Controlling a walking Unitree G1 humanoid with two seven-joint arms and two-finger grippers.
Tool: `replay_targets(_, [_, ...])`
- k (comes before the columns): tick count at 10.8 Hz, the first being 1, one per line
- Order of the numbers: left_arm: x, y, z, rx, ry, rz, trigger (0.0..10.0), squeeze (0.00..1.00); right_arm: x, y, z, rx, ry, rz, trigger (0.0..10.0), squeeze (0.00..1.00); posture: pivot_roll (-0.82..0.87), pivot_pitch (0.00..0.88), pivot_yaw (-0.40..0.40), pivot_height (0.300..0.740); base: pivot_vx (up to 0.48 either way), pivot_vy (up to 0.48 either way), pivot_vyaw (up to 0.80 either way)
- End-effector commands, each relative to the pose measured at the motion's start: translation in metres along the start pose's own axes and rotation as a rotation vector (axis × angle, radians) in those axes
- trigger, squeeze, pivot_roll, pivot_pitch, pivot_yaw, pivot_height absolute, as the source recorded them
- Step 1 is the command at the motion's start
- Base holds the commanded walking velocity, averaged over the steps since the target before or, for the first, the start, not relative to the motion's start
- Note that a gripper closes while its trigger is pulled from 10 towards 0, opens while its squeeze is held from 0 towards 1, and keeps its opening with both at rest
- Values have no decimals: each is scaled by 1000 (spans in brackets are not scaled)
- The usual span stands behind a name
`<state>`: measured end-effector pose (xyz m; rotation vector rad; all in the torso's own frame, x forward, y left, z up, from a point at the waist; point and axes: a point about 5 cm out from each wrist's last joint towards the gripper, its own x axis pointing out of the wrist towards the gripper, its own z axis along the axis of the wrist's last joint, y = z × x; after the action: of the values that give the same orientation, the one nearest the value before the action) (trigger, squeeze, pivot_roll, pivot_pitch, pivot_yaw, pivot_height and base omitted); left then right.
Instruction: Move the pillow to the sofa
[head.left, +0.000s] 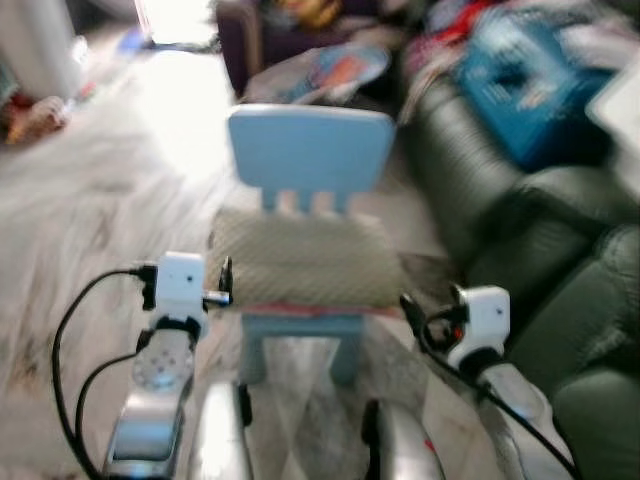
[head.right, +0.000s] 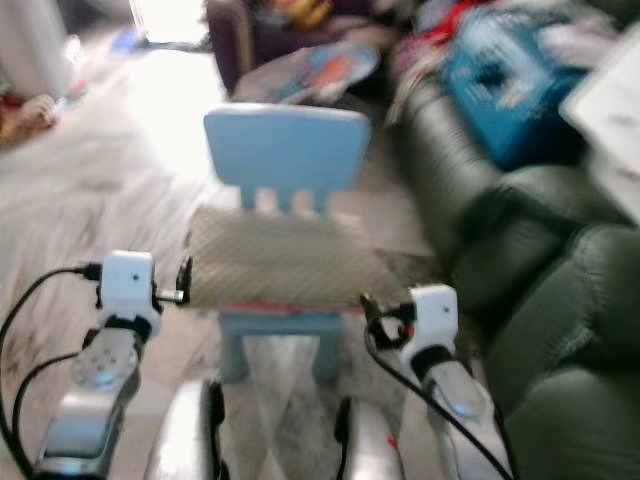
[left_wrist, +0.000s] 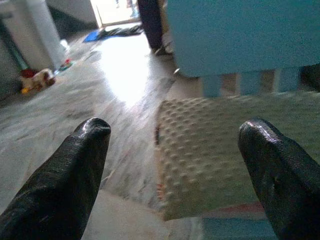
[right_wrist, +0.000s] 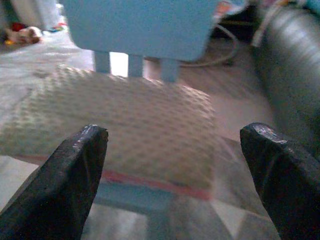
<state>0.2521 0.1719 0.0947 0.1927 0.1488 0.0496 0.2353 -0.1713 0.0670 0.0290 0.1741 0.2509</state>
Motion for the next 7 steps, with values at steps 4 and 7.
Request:
replay_targets(4, [2, -5, 3, -3, -15, -28, 10000, 0, -2, -6, 7, -22, -25, -13, 10000, 0, -23, 0, -59, 582, 358, 0, 0])
replay_targets(7, [1, -5, 3, -5, -10, -23, 10000, 0, -4, -5, 8, -35, -24, 13, 10000, 0, -25, 2, -61, 582, 336, 0, 208])
